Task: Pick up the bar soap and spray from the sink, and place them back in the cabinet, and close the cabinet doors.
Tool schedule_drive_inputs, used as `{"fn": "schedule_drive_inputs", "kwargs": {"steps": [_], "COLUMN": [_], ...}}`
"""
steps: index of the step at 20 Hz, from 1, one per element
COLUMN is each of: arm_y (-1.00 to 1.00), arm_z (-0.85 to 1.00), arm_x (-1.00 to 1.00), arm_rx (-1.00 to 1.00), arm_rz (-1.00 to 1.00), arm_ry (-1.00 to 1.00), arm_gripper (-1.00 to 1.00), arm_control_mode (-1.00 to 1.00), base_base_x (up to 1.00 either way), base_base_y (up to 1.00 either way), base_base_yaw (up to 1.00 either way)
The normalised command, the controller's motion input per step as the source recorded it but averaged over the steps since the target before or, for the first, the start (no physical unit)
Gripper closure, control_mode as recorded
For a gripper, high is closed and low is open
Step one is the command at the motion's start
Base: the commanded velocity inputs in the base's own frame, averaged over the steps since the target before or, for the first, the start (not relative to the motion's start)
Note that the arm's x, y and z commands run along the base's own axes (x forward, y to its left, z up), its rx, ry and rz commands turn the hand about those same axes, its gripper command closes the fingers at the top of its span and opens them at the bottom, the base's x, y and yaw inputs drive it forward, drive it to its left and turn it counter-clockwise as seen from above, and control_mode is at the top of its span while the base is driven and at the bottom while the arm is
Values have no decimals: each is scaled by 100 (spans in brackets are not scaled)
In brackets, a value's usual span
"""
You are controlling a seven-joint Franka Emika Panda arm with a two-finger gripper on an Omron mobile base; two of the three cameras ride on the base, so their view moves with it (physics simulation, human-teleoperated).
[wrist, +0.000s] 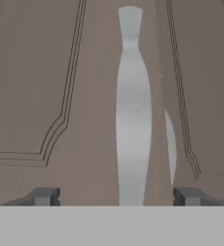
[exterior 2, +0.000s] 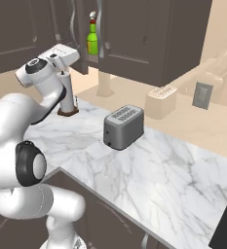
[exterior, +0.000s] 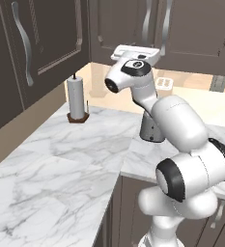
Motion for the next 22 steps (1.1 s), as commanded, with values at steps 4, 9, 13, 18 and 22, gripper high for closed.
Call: {"fn": "schedule_drive_inputs", "kwargs": {"steps": [4, 9, 13, 18, 22], "arm_y": [-4, -2, 0, 0, 0], "arm_z": [-11, -11, -9, -2, 0], "arm_x": [64, 65, 59, 31, 2], "arm_rx": [0, 0, 0, 0, 0], "arm_rz": [0, 0, 0, 0, 0], "arm_ry": [0, 0, 0, 1, 4], "arm_gripper": [-100, -100, -100, -100, -100], "arm_control_mode": [-100, -100, -100, -100, -100], "base_base_x": [0, 0, 0, 0, 0], "base_base_y": [0, 0, 0, 0, 0], "base_base_yaw": [0, 0, 0, 0, 0]}}
